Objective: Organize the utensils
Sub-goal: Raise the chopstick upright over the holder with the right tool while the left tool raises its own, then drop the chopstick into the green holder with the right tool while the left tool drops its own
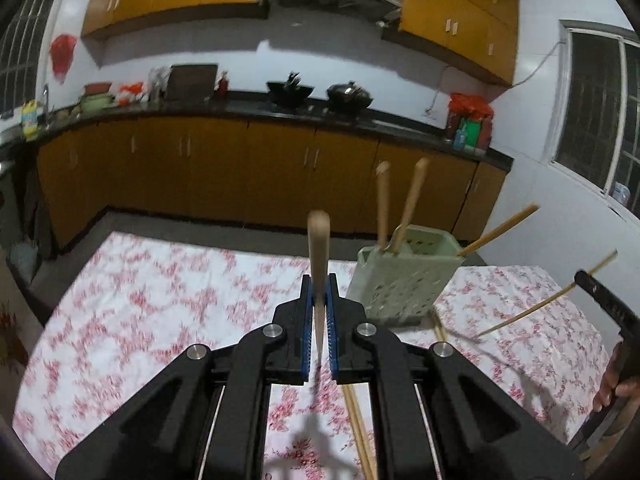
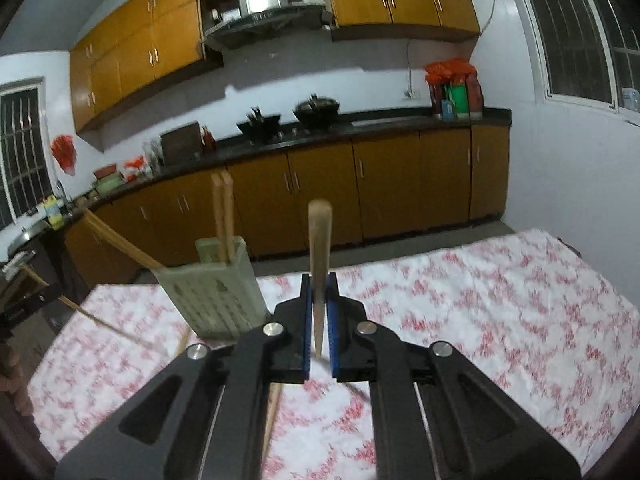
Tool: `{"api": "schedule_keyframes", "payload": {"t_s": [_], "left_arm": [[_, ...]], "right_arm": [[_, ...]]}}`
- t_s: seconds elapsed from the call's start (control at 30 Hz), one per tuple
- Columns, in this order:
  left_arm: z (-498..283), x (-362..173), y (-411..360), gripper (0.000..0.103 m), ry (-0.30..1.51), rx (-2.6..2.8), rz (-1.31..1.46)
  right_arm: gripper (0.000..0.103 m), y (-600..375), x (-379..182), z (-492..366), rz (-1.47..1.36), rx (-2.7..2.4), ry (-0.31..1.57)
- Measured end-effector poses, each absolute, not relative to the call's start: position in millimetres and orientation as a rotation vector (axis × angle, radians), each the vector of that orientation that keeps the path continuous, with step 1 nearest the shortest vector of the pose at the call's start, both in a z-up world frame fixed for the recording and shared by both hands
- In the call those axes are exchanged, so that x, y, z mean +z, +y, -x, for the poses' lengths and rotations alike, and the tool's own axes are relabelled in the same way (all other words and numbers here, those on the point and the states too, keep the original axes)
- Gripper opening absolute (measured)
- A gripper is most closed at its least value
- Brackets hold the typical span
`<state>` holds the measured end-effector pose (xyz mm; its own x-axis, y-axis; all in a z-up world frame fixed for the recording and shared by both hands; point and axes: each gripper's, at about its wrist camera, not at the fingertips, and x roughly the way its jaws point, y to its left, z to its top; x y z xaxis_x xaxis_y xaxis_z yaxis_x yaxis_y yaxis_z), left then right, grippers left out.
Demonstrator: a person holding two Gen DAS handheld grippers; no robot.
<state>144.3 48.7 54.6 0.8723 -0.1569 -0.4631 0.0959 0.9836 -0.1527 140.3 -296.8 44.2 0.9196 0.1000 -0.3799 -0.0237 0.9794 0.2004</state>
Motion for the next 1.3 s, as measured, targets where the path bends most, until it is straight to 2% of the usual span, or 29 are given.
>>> {"api": "schedule_keyframes", "payload": {"t_s": [0.33,0.6,0.83,1.03,1.13,1.17,1.2,1.23,1.27,1.3], "left_arm": [[-139.4,113.0,18.4,0.007,0.335,-0.212,0.114],[-157.1,146.6,-1.2,0.007,0.182,-0.201,0.165],[-183.1,137.3,-13.5,0.007,0.141,-0.163,0.161],[-207.6,111.0,-22.4,0.007,0.225,-0.171,0.166],[-210.5,100.9,-20.0,0.008,0.266,-0.182,0.185],[-209.4,100.0,-18.3,0.011,0.267,-0.182,0.186],[-207.7,100.1,-16.2,0.020,0.267,-0.178,0.186],[-206.2,100.7,-14.3,0.026,0.264,-0.173,0.189],[-203.2,102.0,-12.2,0.038,0.258,-0.168,0.194],[-199.3,104.5,-9.1,0.041,0.246,-0.164,0.204]], "right_arm": [[0.008,-285.2,113.0,-131.4,-0.268,0.211,0.243],[0.008,-262.3,132.0,-155.0,-0.245,0.239,0.166],[0.008,-242.6,116.2,-194.0,-0.206,0.237,0.222],[0.009,-229.1,99.9,-218.3,-0.175,0.234,0.296],[0.012,-225.7,95.2,-219.0,-0.165,0.233,0.309],[0.018,-225.7,95.2,-216.6,-0.163,0.232,0.308],[0.023,-225.9,96.1,-214.8,-0.164,0.226,0.302],[0.026,-227.8,97.0,-212.1,-0.170,0.223,0.295],[0.028,-230.2,98.5,-208.8,-0.177,0.220,0.287],[0.029,-232.9,100.2,-205.3,-0.183,0.216,0.280]]}}
